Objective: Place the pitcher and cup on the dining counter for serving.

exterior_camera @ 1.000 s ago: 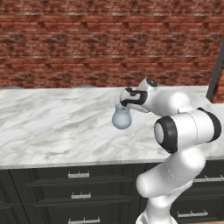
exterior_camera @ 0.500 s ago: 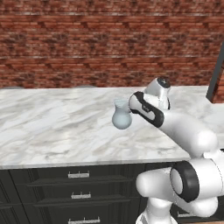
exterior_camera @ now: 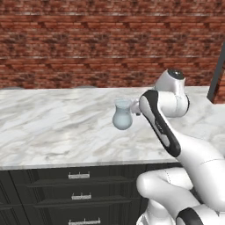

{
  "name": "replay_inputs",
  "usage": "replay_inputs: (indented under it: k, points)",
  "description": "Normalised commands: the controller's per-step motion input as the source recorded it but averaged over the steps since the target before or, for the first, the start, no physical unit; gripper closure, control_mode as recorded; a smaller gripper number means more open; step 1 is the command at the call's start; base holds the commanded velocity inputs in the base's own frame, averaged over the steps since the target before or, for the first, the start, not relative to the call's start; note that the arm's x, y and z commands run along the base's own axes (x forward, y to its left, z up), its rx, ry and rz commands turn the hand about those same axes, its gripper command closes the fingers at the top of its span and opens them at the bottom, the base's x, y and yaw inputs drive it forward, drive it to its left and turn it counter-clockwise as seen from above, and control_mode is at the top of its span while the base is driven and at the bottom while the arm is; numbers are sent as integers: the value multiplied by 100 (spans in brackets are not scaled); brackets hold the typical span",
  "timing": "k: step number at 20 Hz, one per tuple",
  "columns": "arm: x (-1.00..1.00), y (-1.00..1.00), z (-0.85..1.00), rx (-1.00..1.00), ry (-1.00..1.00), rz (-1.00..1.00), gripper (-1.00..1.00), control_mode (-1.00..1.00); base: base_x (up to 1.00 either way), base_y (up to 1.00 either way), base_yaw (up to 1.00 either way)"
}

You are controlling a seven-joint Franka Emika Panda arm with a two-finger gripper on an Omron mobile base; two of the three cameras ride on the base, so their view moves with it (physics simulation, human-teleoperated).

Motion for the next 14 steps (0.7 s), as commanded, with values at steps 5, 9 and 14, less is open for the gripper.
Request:
replay_inputs:
  k: [5, 9, 14]
  points:
    - [-100, 0, 21, -2, -2, -7, -100, -100, 0, 0, 0]
    - [-100, 0, 0, 0, -11, 0, -100, -100, 0, 0, 0]
    - [-60, 0, 0, 0, -5, -1, -100, 100, -40, -9, -13]
